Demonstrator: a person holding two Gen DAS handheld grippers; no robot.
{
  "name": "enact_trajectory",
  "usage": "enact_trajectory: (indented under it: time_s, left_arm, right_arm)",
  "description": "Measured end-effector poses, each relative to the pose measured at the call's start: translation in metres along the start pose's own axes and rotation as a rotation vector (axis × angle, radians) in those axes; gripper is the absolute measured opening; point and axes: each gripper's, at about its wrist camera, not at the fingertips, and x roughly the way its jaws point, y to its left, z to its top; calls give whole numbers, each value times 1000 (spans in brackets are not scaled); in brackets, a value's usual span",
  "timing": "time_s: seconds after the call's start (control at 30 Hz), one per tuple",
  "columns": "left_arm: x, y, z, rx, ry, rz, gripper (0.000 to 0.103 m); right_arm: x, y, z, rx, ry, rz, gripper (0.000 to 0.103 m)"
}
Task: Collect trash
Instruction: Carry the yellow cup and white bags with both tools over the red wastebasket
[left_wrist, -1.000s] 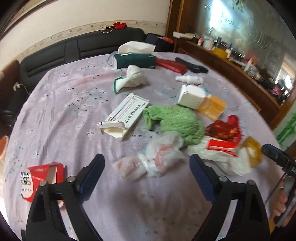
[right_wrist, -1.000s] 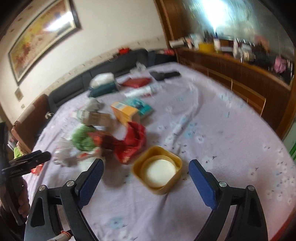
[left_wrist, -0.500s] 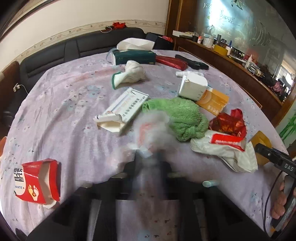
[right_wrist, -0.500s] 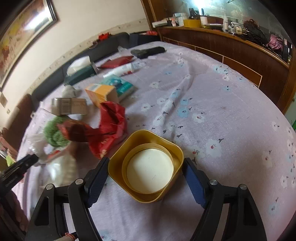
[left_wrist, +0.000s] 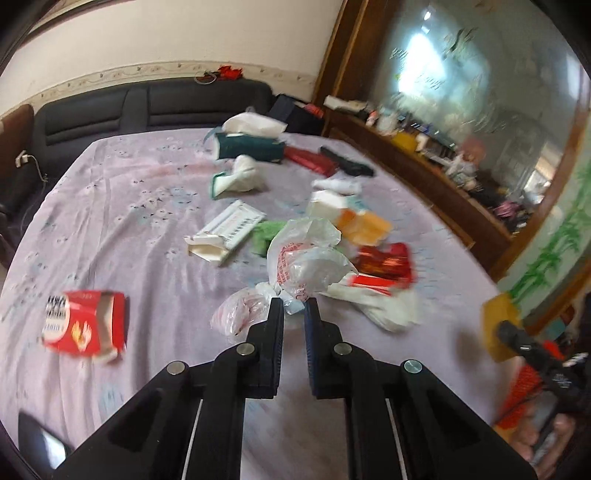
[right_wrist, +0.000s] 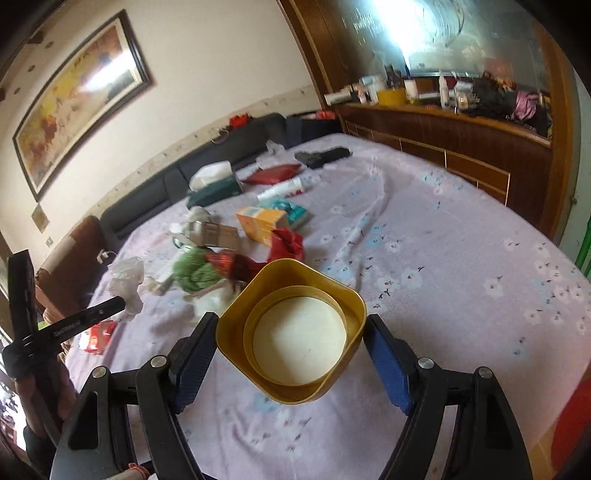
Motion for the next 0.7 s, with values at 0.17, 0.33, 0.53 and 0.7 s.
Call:
enact_trajectory:
  time_s: [0.17,0.33,0.53,0.7]
  left_arm:
    - [-50,-36,-5,3,-63,-35,10]
    - [-84,-81,-5,63,-136,-48,10]
    - [-101,-125,-8,134,-156,-104,10]
    - [-102,-164,-13,189,-167,-119,10]
  right_arm:
    - [-33,6,-6,-10,-51,41,83]
    - [-68,12,-4,-24,-124,60,83]
    - [-116,8,0,-35,-218,73,83]
    - [-147,-4,-1,-15,-282,60,83]
